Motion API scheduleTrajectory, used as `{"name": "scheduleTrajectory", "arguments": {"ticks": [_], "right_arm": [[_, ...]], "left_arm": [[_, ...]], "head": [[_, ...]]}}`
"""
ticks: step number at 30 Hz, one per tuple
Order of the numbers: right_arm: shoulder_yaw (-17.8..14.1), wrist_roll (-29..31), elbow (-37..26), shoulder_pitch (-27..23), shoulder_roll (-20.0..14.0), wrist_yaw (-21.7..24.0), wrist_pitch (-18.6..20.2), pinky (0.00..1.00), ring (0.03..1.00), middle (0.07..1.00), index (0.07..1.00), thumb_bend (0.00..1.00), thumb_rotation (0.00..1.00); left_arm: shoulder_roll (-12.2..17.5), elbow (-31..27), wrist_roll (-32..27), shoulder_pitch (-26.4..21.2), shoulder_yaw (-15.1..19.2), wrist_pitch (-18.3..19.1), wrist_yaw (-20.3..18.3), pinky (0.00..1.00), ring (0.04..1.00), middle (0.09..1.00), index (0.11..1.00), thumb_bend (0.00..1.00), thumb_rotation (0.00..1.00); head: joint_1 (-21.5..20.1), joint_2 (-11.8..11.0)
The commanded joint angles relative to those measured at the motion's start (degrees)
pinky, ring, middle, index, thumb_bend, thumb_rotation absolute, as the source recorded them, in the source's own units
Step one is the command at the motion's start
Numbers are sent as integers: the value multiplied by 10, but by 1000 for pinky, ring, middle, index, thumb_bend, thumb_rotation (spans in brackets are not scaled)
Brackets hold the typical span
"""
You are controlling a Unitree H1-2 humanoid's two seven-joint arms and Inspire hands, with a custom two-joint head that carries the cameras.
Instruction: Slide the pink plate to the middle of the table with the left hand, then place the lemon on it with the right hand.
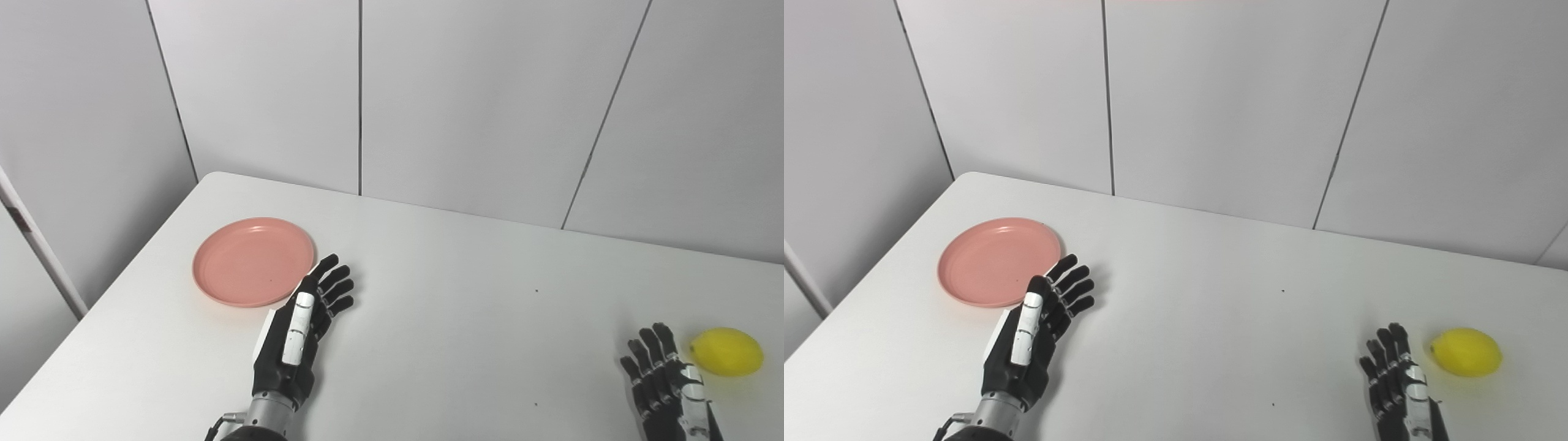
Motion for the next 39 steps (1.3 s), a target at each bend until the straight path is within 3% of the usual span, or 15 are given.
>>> {"name": "scheduleTrajectory", "arguments": {"ticks": [1,9,13,16,19,31,39], "right_arm": [[2,10,20,17,5,8,-2,1000,1000,1000,1000,615,952],[0,19,20,16,5,9,2,1000,1000,1000,1000,612,939],[-1,19,22,16,4,7,-1,1000,1000,1000,1000,613,931],[-1,18,22,17,5,6,-3,1000,1000,1000,1000,606,929],[-2,19,24,16,3,9,-5,1000,1000,1000,1000,603,926],[-2,13,20,18,4,4,-4,1000,1000,1000,1000,599,902],[-7,21,18,21,4,3,1,1000,1000,1000,1000,603,844]], "left_arm": [[2,-26,-2,-30,5,7,7,827,847,865,847,760,877],[42,-70,15,-95,15,89,10,848,871,893,865,769,939],[84,-76,1,-129,20,136,-11,907,913,949,921,859,986],[103,-70,-23,-146,32,152,-22,949,946,971,938,945,956],[122,-51,-40,-161,45,153,-32,916,919,946,933,995,929],[190,61,-77,-230,92,141,-62,820,841,855,878,992,915],[218,125,-77,-277,112,135,-69,792,790,796,820,1000,926]], "head": [[1,0],[4,0],[7,-1],[7,-1],[7,-1],[10,-2],[16,-1]]}}
